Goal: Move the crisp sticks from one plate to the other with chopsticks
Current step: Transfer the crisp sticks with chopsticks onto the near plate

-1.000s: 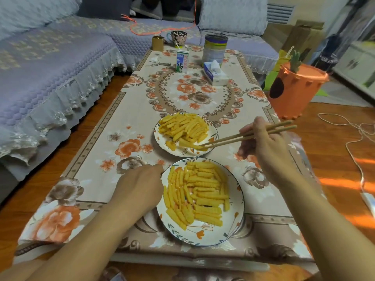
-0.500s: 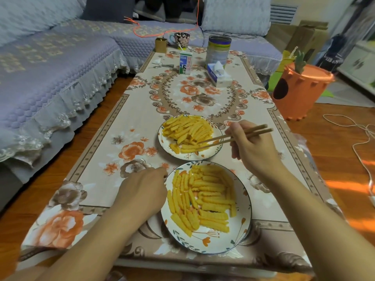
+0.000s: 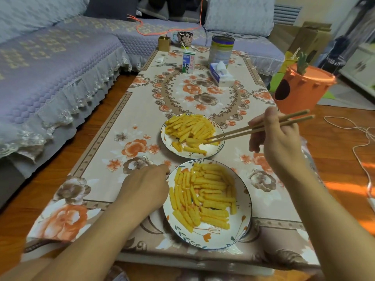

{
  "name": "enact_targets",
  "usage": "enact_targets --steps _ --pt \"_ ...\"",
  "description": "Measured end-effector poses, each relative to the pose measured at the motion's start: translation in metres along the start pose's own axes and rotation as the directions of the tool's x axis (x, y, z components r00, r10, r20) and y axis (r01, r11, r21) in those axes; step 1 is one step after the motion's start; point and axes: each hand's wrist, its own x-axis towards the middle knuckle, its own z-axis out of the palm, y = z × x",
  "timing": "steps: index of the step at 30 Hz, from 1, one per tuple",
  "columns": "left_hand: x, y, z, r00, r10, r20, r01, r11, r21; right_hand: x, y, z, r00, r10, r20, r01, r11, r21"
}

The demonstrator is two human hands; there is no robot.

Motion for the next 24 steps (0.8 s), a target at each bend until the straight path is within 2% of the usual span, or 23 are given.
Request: enact_targets --steps 5,11,18,21,24 --pt "-0.001 0.0 0.0 1.0 0.008 -0.008 -0.008 1.0 -0.003 -0.014 -0.018 -0.026 0.994 0.046 0.103 -0.048 0.999 0.015" --pt "-0.002 0.0 0.001 1.0 0.019 -0.016 -0.019 1.0 0.006 -0.028 -0.026 -0.036 0.977 0.051 0.208 -0.025 0.991 -0.129" --pt "-0.002 0.002 0.001 0.999 0.042 -0.016 -0.042 0.998 0.042 -0.032 -0.026 -0.045 0.94 0.128 0.316 -0.051 0.969 -0.242" --pt "-0.001 0.003 0.002 0.999 0.041 -0.015 -0.041 0.998 0.039 -0.028 -0.029 -0.049 0.961 0.1 0.258 -0.034 0.968 -0.249" --pt "-0.002 0.003 0.004 0.999 0.036 -0.019 -0.035 0.998 0.048 -0.022 -0.027 -0.046 0.987 0.055 0.154 -0.028 0.985 -0.17"
